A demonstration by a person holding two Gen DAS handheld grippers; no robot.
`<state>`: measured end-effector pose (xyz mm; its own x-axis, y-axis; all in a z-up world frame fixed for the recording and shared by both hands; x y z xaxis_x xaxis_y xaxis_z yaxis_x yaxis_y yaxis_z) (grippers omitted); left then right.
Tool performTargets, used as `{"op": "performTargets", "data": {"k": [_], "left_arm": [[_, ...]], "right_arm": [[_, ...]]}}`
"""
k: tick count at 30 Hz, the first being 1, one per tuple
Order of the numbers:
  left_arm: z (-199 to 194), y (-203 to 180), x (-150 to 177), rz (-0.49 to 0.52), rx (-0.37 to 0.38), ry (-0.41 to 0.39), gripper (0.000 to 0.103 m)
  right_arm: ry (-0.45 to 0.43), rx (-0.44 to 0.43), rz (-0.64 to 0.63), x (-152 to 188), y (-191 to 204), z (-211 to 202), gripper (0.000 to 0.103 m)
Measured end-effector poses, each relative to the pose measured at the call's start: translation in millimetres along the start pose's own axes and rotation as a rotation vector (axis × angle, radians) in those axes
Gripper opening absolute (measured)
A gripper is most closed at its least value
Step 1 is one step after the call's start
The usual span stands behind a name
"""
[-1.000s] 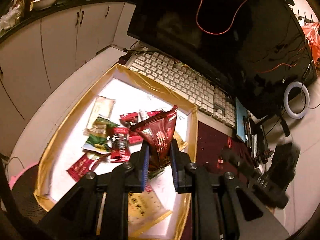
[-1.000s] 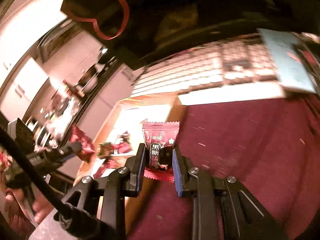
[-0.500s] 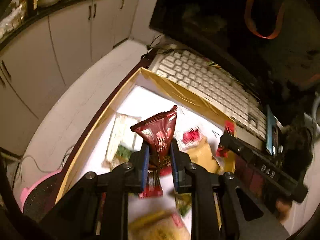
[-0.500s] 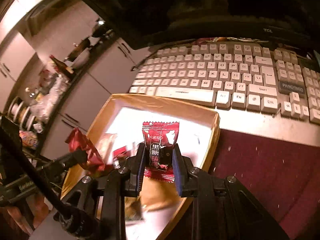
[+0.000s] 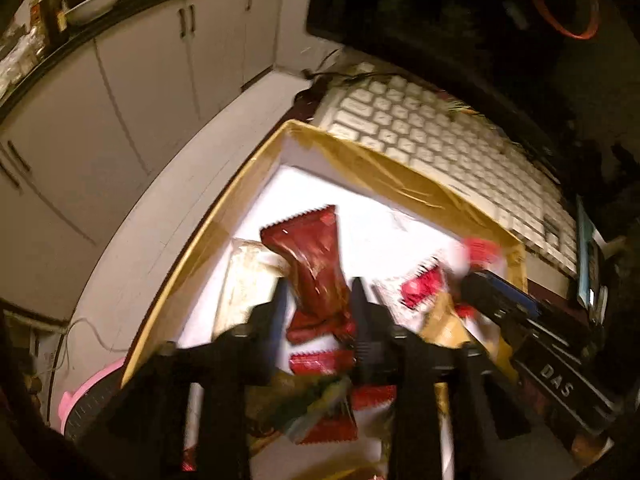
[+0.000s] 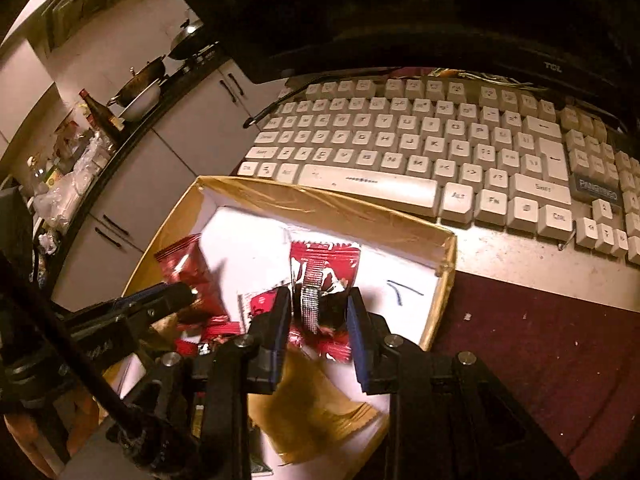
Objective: Organize snacks
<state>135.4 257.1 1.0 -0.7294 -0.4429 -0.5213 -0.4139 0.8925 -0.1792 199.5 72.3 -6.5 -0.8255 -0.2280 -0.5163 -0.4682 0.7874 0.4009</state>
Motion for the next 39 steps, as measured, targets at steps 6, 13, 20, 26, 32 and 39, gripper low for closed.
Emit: {"op": "performTargets", "data": {"k": [6, 13, 20, 26, 32, 39], "left_arm": [[-44, -5, 20, 0.036, -0.035, -0.159, 0.078], [-106, -17, 51, 0.038, -0.123, -0.348, 0.083], [-139, -14, 89, 0.052, -0.226, -0.406, 0.083], [-152, -1, 115, 0.038, -0.301, -0.395, 0.083], [-148, 5, 123, 0.034, -0.291, -0.346, 0.084], [-140, 9, 129, 0.05, -0.27, -0.298, 0.084]], "right_arm": [[-0.065, -0.056, 0.07, 7, -1, -30, 0.057], [-0.129, -0.133, 0.078, 38, 10, -78, 0.067], [-0.09, -0.081, 0.068, 76, 19, -100, 0.068], [-0.074, -0.039, 0.026, 98, 35, -111, 0.069], [-0.079, -0.019, 0.033, 109, 41, -113, 0.069], [-0.061, 0.011, 0.024, 113, 52, -103, 0.069]]}}
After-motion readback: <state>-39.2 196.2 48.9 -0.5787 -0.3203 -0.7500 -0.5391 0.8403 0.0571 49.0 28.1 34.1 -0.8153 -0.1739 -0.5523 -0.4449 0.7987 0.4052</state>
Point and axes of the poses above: each gripper's, at about its wrist camera, not at the fingertips, and z roughly the way its jaws point, y to its left, x to its underside, the point moved 3 cm from there along z, roughly the way its jaws point, and after that the axes turned 3 degrees about -y, right-handed, at the moved point
